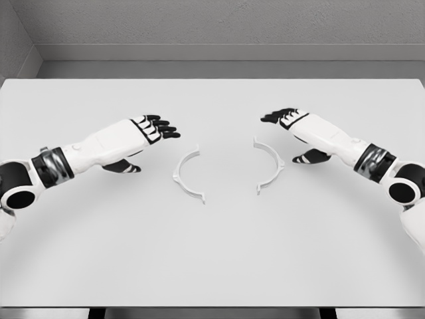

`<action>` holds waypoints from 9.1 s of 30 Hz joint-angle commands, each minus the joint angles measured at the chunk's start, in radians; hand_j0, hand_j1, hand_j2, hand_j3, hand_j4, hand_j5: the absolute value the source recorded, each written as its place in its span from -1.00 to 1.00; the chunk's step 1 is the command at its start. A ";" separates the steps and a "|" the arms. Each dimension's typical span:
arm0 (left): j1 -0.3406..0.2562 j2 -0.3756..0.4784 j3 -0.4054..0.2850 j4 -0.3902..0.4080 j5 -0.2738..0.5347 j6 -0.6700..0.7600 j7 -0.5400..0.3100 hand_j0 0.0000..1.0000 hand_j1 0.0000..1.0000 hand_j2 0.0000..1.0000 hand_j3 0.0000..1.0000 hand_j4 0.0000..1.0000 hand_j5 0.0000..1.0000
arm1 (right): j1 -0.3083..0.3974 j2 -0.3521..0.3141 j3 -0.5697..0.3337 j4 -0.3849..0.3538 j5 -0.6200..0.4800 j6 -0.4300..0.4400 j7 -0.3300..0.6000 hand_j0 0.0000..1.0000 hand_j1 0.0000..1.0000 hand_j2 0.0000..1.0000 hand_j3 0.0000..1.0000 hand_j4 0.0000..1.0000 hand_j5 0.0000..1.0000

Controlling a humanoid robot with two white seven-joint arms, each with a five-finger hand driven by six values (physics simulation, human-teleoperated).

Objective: Assemble PVC drainage pipe clamps

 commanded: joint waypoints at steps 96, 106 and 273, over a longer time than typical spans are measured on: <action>-0.087 -0.232 -0.109 0.112 -0.042 0.001 -0.039 1.00 1.00 1.00 1.00 1.00 1.00 | -0.087 0.105 0.121 0.063 -0.005 0.002 0.004 1.00 1.00 1.00 1.00 1.00 1.00; -0.084 -0.187 -0.081 0.121 -0.034 0.001 -0.040 1.00 1.00 1.00 1.00 1.00 1.00 | -0.103 0.082 0.080 0.076 -0.011 0.002 0.012 1.00 1.00 1.00 1.00 1.00 1.00; -0.219 -0.109 -0.055 0.328 0.067 0.001 -0.065 1.00 1.00 1.00 1.00 1.00 1.00 | 0.029 0.151 0.052 0.026 -0.118 0.002 0.009 1.00 1.00 1.00 1.00 1.00 1.00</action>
